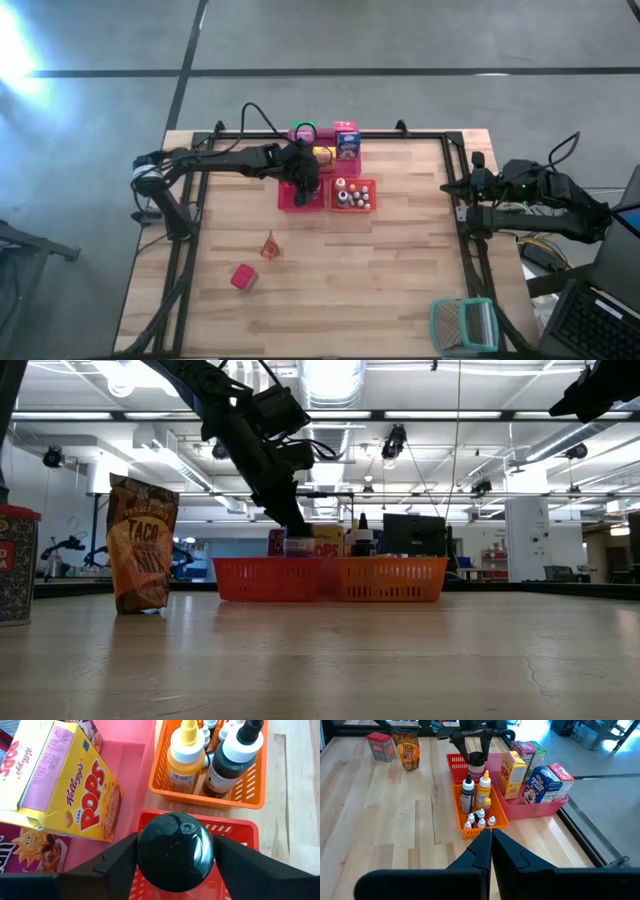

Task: Pick & Place Kitchen Items
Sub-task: Put the black seasoning bottle into the red bin, then put the red seasoning can into the red bin

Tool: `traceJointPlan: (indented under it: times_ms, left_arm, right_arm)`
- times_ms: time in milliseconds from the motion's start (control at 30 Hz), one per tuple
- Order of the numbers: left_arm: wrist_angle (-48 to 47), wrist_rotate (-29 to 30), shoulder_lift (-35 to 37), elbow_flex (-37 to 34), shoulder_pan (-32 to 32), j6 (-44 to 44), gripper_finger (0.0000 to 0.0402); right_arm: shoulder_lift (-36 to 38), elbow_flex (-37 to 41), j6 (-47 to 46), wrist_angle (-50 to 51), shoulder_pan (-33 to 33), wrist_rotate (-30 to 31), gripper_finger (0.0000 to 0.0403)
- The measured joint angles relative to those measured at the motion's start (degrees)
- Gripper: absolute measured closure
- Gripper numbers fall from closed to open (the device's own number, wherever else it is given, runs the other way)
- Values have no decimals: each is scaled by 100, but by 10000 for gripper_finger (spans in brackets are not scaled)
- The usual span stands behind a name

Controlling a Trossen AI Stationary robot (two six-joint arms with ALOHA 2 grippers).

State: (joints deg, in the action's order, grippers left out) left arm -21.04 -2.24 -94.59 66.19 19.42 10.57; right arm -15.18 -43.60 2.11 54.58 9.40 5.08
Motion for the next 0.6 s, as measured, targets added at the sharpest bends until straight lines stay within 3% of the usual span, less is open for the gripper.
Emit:
traceJointPlan:
  times_ms: [300, 600]
  left_arm:
    - [-161, -2, 158, -2, 0, 31, 98]
    - [-1033, 443, 1204, -4, -1, -219, 98]
  right_arm:
    - [0, 1, 0, -1, 0, 0, 394]
    - [0, 1, 0, 0, 0, 0, 394]
